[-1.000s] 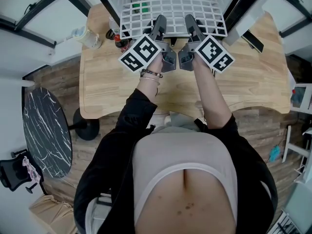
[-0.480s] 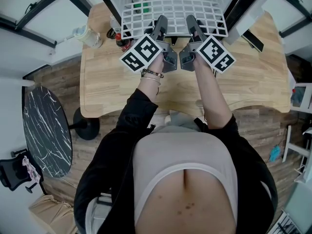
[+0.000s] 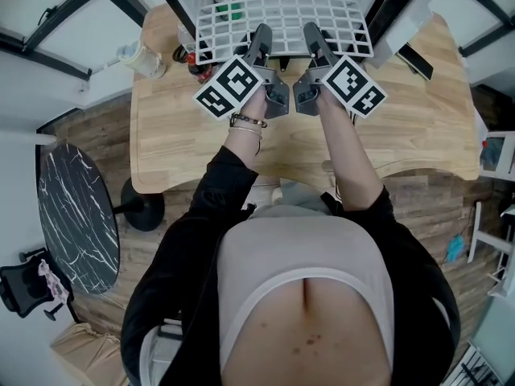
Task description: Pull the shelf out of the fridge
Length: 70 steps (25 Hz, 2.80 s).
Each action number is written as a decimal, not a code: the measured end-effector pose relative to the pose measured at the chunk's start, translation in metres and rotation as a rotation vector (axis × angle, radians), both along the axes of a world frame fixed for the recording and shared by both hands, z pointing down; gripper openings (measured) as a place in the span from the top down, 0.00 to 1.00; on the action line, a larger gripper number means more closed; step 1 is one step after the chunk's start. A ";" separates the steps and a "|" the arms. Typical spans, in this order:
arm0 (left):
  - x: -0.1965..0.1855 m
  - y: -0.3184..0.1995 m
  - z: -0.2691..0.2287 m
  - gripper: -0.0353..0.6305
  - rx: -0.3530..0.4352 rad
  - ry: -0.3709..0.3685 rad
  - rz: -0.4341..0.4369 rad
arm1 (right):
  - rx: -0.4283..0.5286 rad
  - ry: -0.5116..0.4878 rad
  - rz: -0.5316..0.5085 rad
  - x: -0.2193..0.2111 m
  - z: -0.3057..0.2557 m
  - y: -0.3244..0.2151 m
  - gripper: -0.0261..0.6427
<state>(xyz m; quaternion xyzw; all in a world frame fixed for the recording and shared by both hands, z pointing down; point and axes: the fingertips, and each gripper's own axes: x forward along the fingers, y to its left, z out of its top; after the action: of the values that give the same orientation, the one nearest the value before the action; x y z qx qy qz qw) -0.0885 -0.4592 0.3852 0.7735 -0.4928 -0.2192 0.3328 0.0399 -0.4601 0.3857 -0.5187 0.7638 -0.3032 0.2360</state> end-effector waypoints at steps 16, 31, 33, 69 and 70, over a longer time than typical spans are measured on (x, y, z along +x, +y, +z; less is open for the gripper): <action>0.001 0.007 0.000 0.74 -0.007 0.001 0.003 | -0.007 -0.007 0.007 0.001 -0.001 0.006 0.74; -0.001 0.016 0.002 0.74 -0.012 0.006 -0.003 | -0.008 -0.009 0.007 0.000 0.001 0.014 0.74; 0.000 0.017 0.002 0.74 -0.012 0.007 -0.002 | -0.009 -0.009 0.008 0.002 0.001 0.015 0.74; -0.006 0.085 -0.014 0.74 0.032 -0.024 -0.007 | 0.015 -0.053 -0.037 -0.004 -0.012 0.084 0.75; -0.004 0.087 -0.016 0.74 0.036 -0.028 -0.004 | 0.016 -0.060 -0.036 -0.002 -0.013 0.087 0.75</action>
<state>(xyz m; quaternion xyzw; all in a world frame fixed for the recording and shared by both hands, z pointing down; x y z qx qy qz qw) -0.0922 -0.3717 0.3690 0.7813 -0.4951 -0.2179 0.3114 0.0382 -0.3730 0.3725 -0.4937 0.7680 -0.3166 0.2574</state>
